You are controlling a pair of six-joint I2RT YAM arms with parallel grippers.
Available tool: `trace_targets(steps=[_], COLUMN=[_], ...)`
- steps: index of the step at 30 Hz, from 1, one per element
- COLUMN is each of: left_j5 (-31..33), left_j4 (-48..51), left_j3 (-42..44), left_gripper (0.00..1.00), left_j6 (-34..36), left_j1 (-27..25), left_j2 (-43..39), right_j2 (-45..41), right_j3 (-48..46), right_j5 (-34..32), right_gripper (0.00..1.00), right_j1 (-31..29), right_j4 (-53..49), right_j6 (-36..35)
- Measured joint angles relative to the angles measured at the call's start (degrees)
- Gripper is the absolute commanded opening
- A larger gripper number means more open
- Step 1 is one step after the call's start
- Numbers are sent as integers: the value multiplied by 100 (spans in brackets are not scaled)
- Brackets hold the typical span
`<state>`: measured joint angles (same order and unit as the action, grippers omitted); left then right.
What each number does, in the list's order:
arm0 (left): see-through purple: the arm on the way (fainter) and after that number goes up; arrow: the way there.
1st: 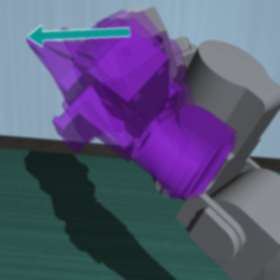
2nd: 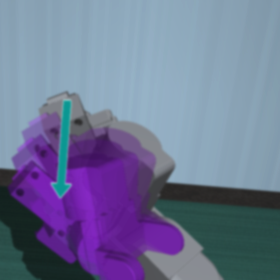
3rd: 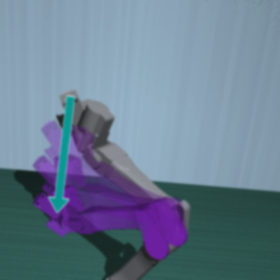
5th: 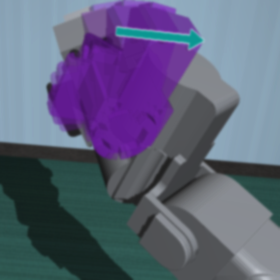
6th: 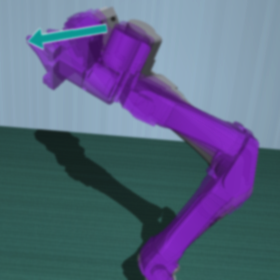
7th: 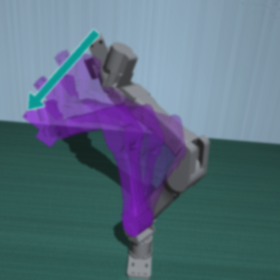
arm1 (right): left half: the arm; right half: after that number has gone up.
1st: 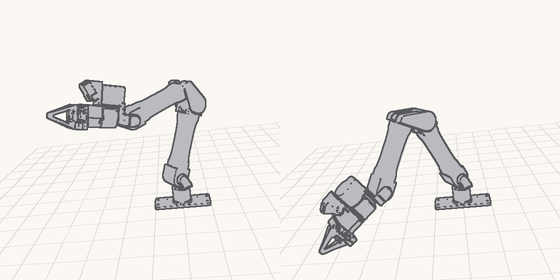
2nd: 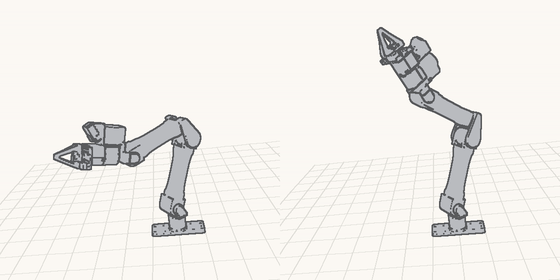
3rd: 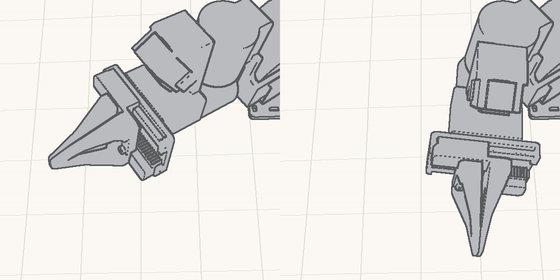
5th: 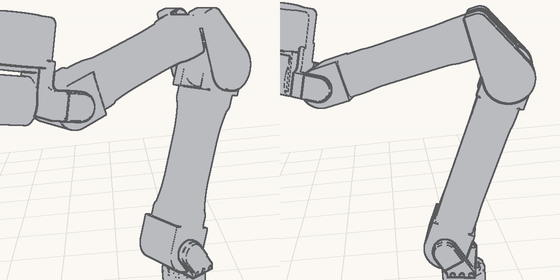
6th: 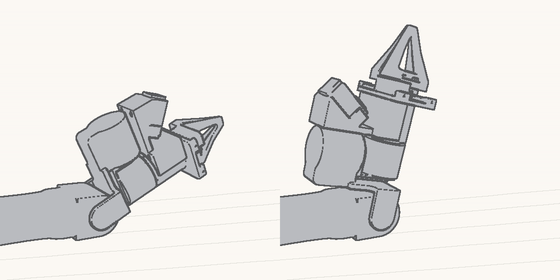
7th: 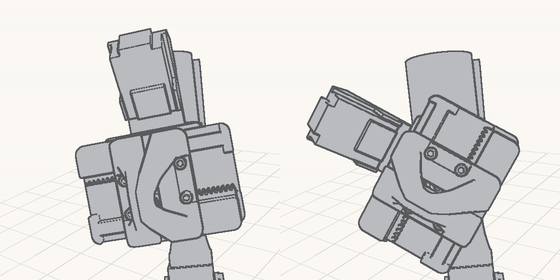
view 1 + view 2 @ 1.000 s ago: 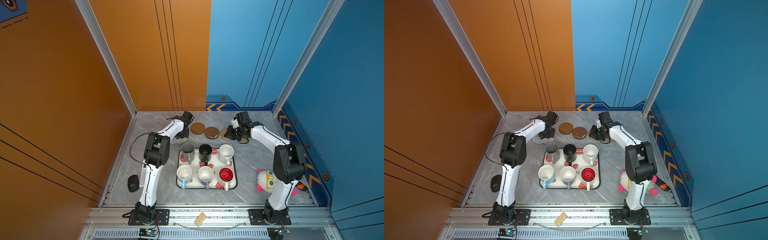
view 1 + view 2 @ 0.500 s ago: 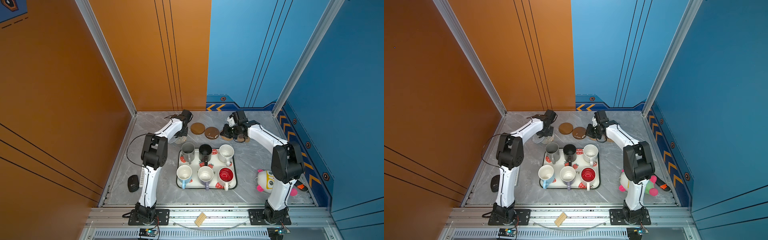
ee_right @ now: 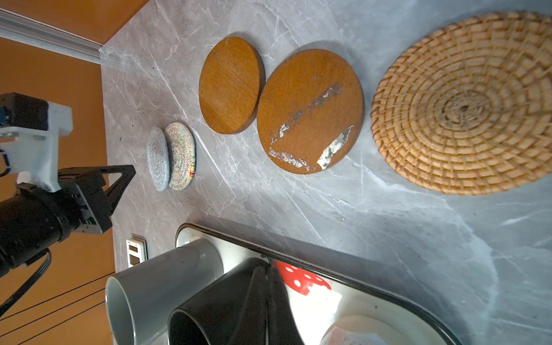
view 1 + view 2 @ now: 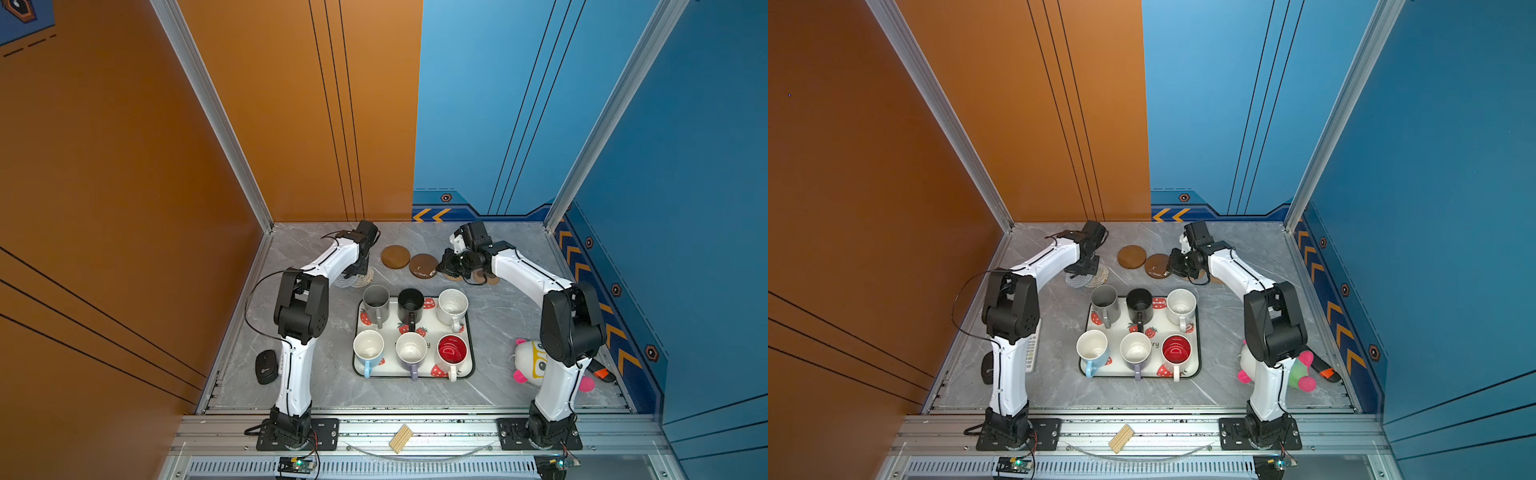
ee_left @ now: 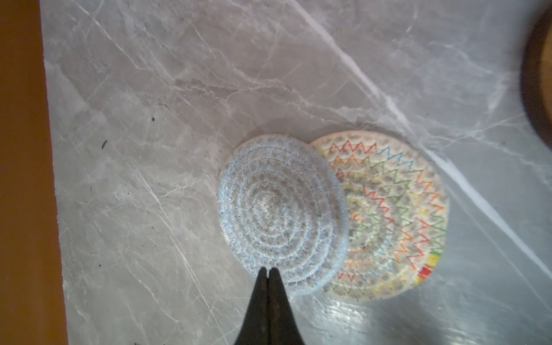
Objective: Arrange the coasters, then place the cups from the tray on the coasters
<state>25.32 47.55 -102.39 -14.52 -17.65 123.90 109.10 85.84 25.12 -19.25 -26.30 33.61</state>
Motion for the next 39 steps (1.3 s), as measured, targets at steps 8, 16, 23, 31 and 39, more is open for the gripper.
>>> trace_targets(steps=[8,16,23,31,39], left_j5=[-212,-743,-1158,-1296,-1296], left_j4=[-48,-343,-612,-702,-763], left_j3=[190,479,494,323,173], left_gripper=[0,0,0,0,0], left_j6=[-72,-243,-313,-354,-411], left_j1=[166,402,555,542,385], left_j2=[-103,-240,-107,260,374], right_j2=[1064,2356,2765,2968,2968], right_j3=[1469,2994,3329,3670,3692], right_j5=[599,1250,1478,1652,1716], right_gripper=[1,0,1,1,1], right_j1=[-323,-767,-857,-872,-907], right_j4=[79,127,81,55,37], right_j6=[101,238,372,494,546])
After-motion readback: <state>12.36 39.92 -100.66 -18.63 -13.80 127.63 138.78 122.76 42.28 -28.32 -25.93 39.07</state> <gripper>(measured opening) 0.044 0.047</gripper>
